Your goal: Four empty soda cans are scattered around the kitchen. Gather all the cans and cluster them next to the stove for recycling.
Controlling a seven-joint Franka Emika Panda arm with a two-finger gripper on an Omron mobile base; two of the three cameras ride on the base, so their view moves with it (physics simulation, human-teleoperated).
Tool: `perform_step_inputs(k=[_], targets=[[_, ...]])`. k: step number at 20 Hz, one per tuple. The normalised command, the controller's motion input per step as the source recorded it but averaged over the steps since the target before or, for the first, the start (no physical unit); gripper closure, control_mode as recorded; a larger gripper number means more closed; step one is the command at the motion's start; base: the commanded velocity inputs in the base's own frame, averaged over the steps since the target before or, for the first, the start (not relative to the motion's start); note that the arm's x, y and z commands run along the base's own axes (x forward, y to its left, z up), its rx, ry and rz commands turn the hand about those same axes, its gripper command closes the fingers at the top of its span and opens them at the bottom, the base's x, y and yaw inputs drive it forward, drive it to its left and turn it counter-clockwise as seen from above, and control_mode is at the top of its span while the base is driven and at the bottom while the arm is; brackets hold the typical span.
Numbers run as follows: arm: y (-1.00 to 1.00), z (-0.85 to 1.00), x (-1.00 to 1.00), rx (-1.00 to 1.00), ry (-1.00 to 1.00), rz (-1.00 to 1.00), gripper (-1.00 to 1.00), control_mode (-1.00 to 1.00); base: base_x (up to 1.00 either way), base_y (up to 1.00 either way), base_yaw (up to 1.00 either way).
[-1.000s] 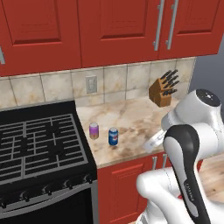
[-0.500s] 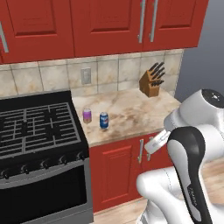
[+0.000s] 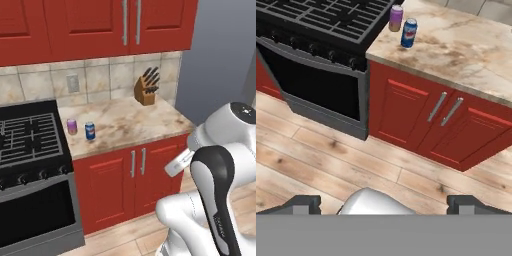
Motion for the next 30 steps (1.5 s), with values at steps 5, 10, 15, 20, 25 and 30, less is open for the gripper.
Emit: perform_step_inputs(k=[5,10,15,20,25,30], targets=[[0.0,0.0,0.0,0.0,0.0,0.0,-1.0,1.0,0.12,-0.9,-0.16],[0.0,0.0,0.0,0.0,0.0,0.0,-1.0,1.0,0.12,-0.64,-0.32],[0.0,0.0,0.0,0.0,0.0,0.0,-1.0,1.0,0.09,-0.37,-0.42],[0.0,0.0,0.0,0.0,0.0,0.0,-1.0,1.0,0.08,-0.32,-0.43],[0.0,0.0,0.0,0.0,0.0,0.0,-1.0,1.0,0.08,-0.3,-0.44],[0.0,0.0,0.0,0.0,0.0,0.0,-1.0,1.0,0.07,-0.28,-0.44]])
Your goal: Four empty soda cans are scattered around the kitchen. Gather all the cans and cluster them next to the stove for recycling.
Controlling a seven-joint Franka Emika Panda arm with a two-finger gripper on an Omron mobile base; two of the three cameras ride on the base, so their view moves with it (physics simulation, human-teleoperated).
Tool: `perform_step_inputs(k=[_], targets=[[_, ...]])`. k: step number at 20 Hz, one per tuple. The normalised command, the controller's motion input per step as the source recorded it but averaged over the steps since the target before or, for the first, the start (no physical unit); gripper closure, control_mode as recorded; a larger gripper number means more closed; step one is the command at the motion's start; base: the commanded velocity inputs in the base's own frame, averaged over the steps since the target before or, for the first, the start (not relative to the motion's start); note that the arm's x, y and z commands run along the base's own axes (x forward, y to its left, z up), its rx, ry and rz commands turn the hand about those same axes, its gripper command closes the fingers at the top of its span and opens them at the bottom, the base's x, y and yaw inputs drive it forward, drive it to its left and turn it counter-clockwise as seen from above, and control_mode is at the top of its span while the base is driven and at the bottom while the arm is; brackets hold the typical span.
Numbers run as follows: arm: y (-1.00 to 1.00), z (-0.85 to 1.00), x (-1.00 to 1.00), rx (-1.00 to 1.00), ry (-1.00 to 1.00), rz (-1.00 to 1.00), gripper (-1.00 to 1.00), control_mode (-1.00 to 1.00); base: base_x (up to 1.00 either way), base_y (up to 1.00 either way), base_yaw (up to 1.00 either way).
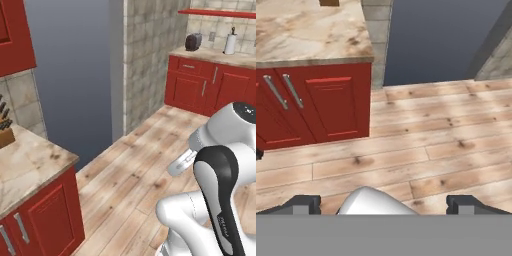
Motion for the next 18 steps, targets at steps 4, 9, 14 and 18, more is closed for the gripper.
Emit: perform_step_inputs(k=[4,9,14,18], targets=[[0.0,0.0,0.0,0.0,0.0,0.0,-1.0,1.0,0.07,-0.28,-0.44],[0.0,0.0,0.0,0.0,0.0,0.0,-1.0,1.0,0.08,-0.29,-0.44],[0.0,0.0,0.0,0.0,0.0,0.0,-1.0,1.0,0.08,-0.3,-0.43],[0.0,0.0,0.0,0.0,0.0,0.0,-1.0,1.0,0.01,-0.29,-0.36]])
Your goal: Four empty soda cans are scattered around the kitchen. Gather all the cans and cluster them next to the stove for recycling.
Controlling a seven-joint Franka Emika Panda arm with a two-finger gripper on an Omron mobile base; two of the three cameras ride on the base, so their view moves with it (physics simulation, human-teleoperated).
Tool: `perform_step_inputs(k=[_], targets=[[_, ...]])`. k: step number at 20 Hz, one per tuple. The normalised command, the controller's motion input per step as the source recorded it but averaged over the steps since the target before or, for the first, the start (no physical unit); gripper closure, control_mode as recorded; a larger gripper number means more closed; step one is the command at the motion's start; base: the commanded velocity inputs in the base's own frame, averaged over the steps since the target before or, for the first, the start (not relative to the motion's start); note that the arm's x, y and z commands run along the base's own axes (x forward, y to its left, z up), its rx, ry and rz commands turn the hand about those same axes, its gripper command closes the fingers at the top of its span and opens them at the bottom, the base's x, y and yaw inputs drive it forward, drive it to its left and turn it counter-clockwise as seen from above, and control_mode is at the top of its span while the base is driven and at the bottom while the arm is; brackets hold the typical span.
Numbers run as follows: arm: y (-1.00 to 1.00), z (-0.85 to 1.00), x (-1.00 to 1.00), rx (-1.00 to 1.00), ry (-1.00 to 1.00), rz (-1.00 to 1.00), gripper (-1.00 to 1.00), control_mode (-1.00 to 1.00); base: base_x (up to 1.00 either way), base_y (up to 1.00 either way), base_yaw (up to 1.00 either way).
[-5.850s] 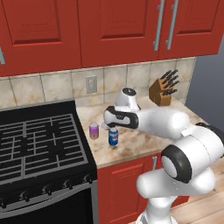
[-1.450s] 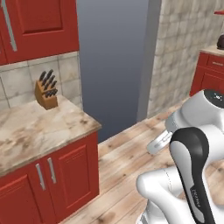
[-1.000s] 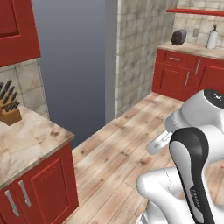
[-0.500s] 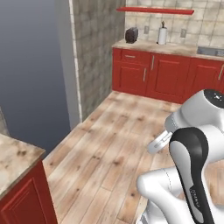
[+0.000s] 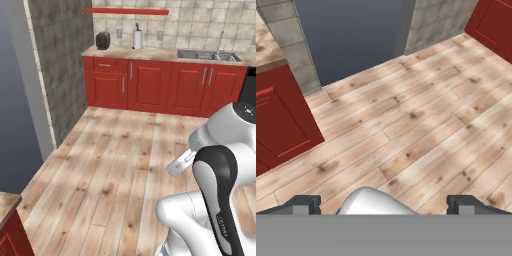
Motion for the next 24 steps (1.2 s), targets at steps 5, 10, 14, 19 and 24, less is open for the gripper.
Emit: perform_step_inputs(k=[5,10,14,19,24], targets=[[0.0,0.0,0.0,0.0,0.0,0.0,-1.0,1.0,0.0,-0.28,-0.29],[0.0,0.0,0.0,0.0,0.0,0.0,-1.0,1.0,0.0,-0.31,-0.3],[0.0,0.0,0.0,0.0,0.0,0.0,-1.0,1.0,0.03,-0.21,-0.43],[0.0,0.0,0.0,0.0,0.0,0.0,-1.0,1.0,0.05,-0.13,-0.47],[0.0,0.0,0.0,0.0,0.0,0.0,-1.0,1.0,0.04,-0.12,-0.47]])
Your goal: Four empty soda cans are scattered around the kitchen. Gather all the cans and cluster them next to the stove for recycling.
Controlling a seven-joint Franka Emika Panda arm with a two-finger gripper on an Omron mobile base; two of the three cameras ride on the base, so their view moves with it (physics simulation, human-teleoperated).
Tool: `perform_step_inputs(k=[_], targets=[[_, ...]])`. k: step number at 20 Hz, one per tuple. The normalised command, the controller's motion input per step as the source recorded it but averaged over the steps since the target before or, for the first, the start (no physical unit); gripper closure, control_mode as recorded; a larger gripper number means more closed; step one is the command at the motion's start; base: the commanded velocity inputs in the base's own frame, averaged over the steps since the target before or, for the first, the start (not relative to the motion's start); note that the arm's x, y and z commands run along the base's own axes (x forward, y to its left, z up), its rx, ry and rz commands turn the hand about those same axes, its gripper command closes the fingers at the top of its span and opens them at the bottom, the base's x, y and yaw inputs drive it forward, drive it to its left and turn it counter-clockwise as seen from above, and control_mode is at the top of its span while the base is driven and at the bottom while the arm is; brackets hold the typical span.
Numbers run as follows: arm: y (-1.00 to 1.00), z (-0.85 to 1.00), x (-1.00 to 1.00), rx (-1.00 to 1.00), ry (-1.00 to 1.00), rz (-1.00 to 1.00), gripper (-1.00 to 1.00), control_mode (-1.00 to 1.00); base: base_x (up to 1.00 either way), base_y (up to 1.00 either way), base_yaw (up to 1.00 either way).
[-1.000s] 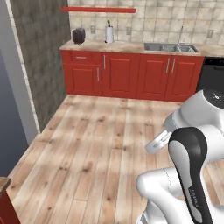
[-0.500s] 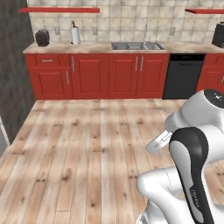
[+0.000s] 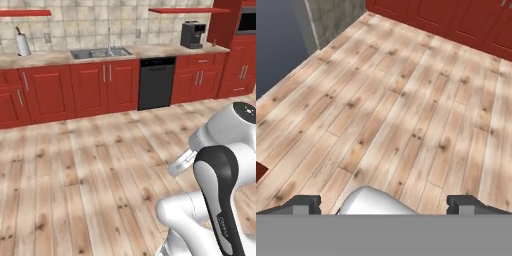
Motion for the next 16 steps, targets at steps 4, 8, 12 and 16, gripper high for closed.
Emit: perform_step_inputs(k=[4,8,12,16], targets=[[0.0,0.0,0.0,0.0,0.0,0.0,-1.0,1.0,0.03,-0.1,-0.44],[0.0,0.0,0.0,0.0,0.0,0.0,-1.0,1.0,-0.02,0.0,-0.02],[0.0,0.0,0.0,0.0,0.0,0.0,-1.0,1.0,0.63,0.08,0.0],[0.0,0.0,0.0,0.0,0.0,0.0,-1.0,1.0,1.0,0.21,0.0]])
